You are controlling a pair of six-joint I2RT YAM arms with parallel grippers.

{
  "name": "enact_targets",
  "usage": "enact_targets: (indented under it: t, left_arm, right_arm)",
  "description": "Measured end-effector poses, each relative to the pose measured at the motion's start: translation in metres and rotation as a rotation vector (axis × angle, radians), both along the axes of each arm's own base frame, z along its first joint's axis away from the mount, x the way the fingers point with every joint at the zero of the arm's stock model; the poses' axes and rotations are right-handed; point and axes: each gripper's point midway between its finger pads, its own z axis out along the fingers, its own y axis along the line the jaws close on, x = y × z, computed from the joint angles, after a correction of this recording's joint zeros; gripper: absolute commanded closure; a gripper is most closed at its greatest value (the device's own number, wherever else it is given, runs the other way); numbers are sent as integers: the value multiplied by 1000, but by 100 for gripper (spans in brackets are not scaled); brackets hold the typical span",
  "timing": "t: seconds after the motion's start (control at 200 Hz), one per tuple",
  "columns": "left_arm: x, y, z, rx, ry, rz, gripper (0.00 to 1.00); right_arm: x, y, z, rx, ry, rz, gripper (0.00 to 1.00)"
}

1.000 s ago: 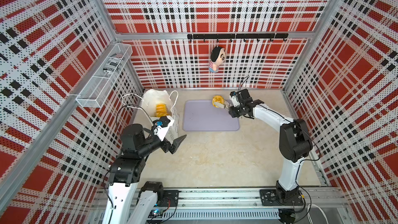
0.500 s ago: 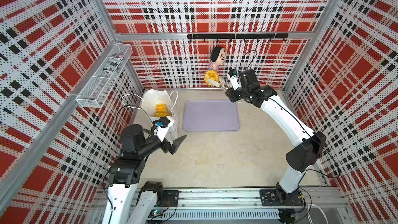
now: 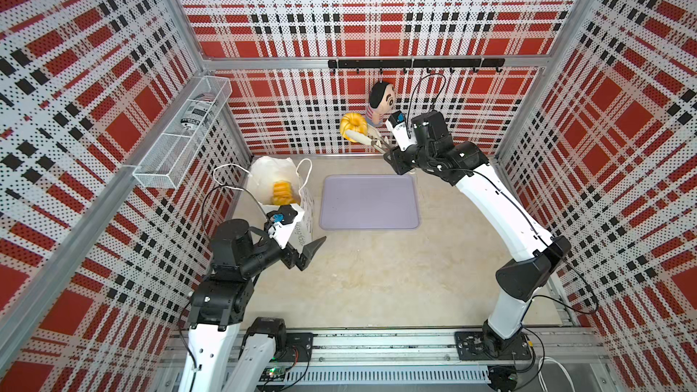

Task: Pack bread into a paper bag
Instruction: Pick up the fake bread from the plate, then place the fake bread in the paper bag.

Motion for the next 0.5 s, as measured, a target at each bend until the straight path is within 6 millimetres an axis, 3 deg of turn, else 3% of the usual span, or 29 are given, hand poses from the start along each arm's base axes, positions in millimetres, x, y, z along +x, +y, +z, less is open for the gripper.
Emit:
enact_targets:
  t: [0.11, 0.321, 0.501]
  left_arm:
    - [0, 0, 0, 0, 1, 0, 2]
    - [3, 0, -3, 2, 13, 0, 2]
    - [5, -1, -5, 4, 25, -1, 2]
  right_arm:
    - [-13, 25, 5, 11, -6, 60, 61]
    - [-50, 74, -7, -12, 28, 189, 61]
    - [-82, 99, -7, -42, 29, 265, 60]
